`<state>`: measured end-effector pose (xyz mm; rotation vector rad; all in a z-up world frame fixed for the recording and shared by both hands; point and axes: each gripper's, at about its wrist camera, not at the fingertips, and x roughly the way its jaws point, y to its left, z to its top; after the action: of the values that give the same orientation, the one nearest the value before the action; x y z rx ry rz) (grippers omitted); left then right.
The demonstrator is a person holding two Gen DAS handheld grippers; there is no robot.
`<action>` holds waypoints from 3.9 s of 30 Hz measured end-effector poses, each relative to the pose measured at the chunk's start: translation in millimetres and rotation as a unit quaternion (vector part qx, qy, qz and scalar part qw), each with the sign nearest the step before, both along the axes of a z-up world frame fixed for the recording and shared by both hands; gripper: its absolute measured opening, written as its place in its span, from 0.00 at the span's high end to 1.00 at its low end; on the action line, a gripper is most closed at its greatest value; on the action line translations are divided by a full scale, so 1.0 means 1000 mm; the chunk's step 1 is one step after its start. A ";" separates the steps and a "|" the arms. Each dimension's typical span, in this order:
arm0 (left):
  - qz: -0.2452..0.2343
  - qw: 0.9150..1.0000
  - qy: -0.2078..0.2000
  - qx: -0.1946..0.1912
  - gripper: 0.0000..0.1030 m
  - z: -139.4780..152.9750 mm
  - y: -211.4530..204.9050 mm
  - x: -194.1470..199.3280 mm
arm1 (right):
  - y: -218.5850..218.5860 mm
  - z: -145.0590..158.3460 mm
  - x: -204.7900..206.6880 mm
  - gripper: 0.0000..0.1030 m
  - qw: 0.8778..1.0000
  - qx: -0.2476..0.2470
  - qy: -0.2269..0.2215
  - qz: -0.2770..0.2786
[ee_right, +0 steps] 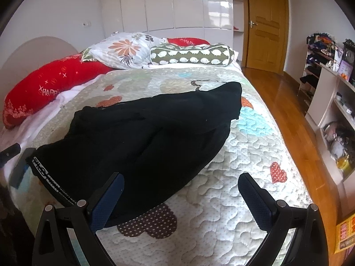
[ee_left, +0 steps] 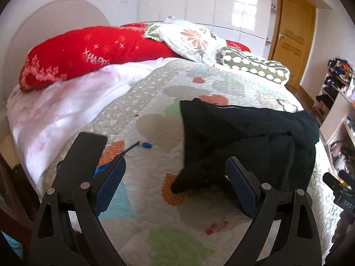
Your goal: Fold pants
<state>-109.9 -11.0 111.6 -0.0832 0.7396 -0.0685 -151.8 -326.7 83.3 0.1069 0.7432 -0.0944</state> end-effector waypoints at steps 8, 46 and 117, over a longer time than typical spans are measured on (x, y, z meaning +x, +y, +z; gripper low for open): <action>-0.012 1.000 0.006 0.004 0.11 -0.002 -0.014 -0.002 | -0.001 0.002 -0.007 0.00 1.000 0.001 -0.002 -0.002; -0.012 0.971 0.126 -0.205 0.81 -0.090 -0.032 0.082 | -0.065 -0.061 0.074 0.76 0.987 0.157 0.021 -0.039; -0.042 0.986 0.128 -0.095 0.70 -0.089 0.019 -0.013 | -0.150 -0.054 -0.072 0.92 0.986 0.083 0.060 -0.132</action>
<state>-122.7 8.3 22.5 -0.2474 0.9923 -0.2115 -224.0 -476.9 29.3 0.3613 0.8536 -0.2933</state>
